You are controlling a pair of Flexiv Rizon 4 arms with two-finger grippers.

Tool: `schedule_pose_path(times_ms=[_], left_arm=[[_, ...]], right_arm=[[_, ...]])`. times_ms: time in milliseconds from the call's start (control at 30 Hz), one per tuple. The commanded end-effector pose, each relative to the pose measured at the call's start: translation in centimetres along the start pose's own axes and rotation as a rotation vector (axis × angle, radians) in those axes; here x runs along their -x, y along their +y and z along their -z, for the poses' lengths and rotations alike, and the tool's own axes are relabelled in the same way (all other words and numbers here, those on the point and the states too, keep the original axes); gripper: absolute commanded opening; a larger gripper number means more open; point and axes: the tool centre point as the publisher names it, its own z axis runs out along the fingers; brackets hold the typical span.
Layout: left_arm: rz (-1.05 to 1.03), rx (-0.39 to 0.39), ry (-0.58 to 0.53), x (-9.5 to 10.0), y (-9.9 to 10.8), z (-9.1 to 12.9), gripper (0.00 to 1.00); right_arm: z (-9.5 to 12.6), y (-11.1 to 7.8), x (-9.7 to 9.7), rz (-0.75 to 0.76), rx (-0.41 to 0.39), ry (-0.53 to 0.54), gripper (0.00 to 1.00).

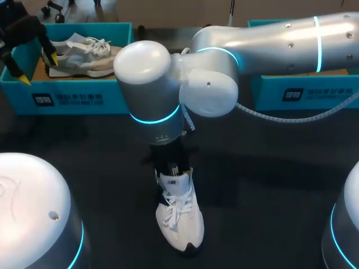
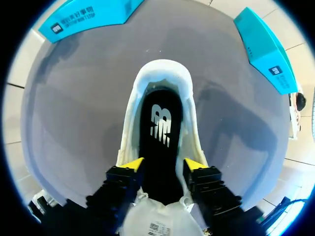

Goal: Take the shoe out of the shoebox, open the shoe tongue, remove and reinsert the insole, then place the shoe into the shoebox

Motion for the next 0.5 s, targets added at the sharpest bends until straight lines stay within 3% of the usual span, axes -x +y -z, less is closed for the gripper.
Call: schedule_pose_path(times_ms=[33, 500], left_arm=[[0.0, 0.002, 0.002, 0.0, 0.0, 0.1, 1.0], [0.0, 0.002, 0.002, 0.0, 0.0, 0.1, 1.0]], right_arm=[[0.3, -0.4, -0.1, 0.002, 0.007, -0.004, 1.0], [1.5, -1.6, 0.1, -0.019, 0.02, -0.024, 1.0]])
